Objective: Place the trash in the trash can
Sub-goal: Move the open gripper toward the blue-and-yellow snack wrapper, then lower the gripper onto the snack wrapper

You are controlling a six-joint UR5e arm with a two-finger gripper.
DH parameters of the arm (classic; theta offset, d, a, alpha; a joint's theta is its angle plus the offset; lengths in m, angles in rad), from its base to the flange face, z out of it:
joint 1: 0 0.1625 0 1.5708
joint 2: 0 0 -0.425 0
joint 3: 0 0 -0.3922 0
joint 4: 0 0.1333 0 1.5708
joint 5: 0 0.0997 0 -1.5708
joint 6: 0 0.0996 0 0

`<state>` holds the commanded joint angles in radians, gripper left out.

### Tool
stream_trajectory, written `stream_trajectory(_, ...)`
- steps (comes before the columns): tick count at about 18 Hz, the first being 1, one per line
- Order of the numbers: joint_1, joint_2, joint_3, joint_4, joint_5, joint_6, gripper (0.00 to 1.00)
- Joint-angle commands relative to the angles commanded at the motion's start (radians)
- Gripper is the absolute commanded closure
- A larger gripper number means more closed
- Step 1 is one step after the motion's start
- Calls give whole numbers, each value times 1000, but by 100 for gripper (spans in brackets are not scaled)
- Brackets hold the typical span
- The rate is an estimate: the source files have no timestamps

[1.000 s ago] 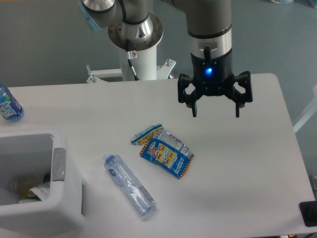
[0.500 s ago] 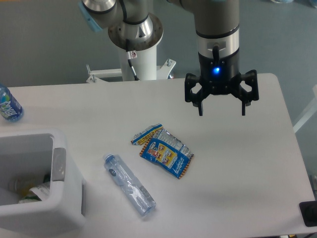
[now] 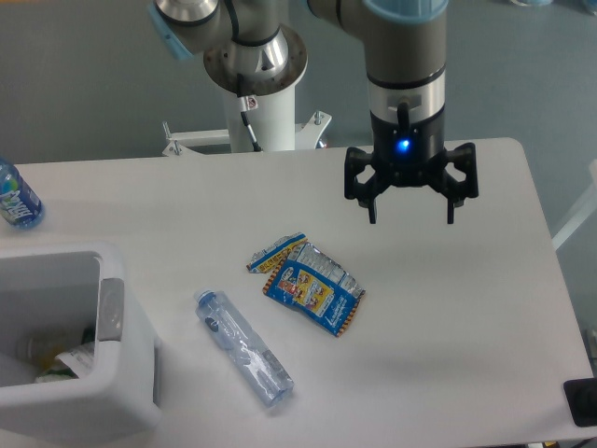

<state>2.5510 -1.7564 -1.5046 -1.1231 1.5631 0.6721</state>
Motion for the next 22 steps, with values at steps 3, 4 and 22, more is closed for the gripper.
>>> stream_trajectory(3,-3,-1,-49,32,0,-22,0)
stream_trajectory(4,-5,-2,-61,32,-2,-19,0)
stream_trajectory(22,-60,-164,-279,68,-107,274,0)
